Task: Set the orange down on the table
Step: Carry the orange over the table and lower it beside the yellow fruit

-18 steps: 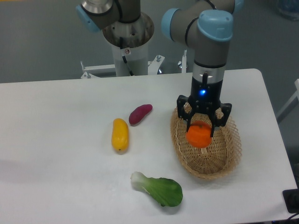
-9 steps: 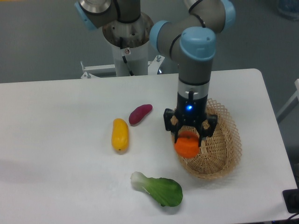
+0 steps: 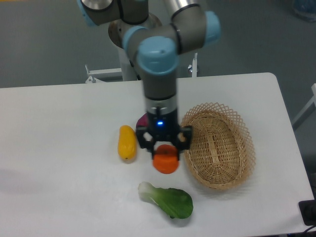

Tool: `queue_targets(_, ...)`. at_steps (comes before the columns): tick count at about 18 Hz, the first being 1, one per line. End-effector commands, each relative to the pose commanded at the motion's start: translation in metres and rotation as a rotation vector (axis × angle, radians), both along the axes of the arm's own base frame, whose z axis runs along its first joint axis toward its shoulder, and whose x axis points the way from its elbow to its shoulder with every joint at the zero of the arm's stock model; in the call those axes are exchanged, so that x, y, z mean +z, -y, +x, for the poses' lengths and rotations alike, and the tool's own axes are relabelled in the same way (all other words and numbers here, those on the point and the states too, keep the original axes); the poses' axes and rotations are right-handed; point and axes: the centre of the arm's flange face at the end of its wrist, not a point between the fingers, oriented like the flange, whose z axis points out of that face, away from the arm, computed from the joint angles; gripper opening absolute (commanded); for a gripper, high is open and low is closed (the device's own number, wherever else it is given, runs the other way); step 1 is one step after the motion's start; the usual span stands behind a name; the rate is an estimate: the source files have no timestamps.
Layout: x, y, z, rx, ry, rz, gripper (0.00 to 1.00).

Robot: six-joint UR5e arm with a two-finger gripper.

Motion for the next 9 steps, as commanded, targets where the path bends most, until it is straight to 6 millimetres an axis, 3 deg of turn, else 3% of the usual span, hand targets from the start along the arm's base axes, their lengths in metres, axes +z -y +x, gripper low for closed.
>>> queue_targets(4, -0.041, -0.013, 0.051, -0.001, 0.046, -0.063, 0.57)
queue_targets(6, -0.063, -0.019, 0.062, -0.021, 0.051, -0.111, 0.57)
queue_targets(9, -0.08, -0.029, 0.075, -0.033, 0.067, -0.129, 0.58)
